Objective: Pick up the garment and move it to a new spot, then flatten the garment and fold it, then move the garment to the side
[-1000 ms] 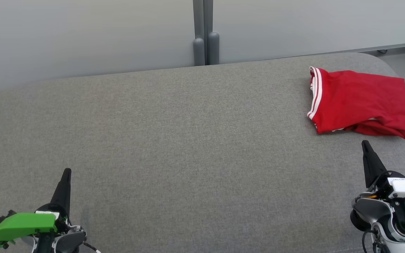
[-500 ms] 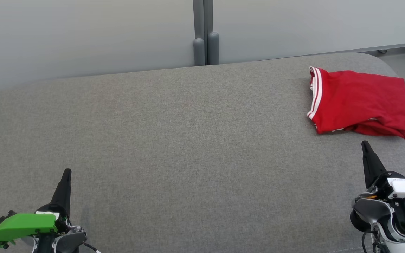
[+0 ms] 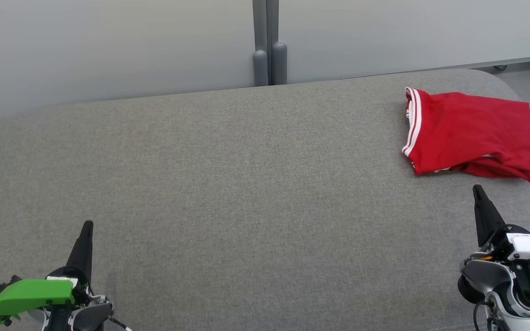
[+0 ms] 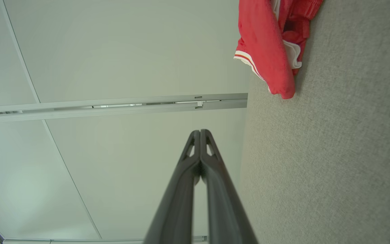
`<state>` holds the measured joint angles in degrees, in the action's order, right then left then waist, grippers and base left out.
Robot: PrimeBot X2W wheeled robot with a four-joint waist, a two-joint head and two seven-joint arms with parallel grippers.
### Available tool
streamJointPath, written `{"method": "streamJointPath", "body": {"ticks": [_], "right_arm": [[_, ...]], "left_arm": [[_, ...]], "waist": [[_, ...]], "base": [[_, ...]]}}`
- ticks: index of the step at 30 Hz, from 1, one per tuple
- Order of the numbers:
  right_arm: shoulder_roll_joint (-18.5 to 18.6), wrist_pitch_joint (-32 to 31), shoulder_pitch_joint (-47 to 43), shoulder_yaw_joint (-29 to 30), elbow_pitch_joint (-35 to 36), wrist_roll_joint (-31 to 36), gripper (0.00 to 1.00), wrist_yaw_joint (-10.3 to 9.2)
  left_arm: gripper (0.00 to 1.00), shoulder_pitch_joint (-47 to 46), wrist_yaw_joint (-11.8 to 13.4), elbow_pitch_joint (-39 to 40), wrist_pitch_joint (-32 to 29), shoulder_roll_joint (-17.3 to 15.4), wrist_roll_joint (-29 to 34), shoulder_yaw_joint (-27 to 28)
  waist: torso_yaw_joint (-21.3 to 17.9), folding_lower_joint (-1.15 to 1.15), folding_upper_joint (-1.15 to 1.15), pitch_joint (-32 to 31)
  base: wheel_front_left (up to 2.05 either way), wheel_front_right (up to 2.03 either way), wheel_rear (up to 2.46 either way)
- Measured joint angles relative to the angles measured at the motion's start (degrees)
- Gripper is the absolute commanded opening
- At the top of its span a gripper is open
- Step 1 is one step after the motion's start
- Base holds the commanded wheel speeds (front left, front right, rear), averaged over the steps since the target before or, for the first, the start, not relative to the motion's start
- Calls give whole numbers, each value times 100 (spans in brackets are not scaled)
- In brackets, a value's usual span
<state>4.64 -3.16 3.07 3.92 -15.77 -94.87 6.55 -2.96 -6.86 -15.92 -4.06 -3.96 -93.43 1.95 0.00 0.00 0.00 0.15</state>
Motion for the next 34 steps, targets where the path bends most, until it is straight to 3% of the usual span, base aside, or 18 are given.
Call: {"method": "streamJointPath", "body": {"ticks": [34], "right_arm": [[-7, -18, 3, 22, -31, 0, 0, 8]], "left_arm": [[0, -3, -20, -15, -43, 3, 0, 9]], "waist": [[0, 0, 0, -1]], "base": [[0, 0, 0]]}}
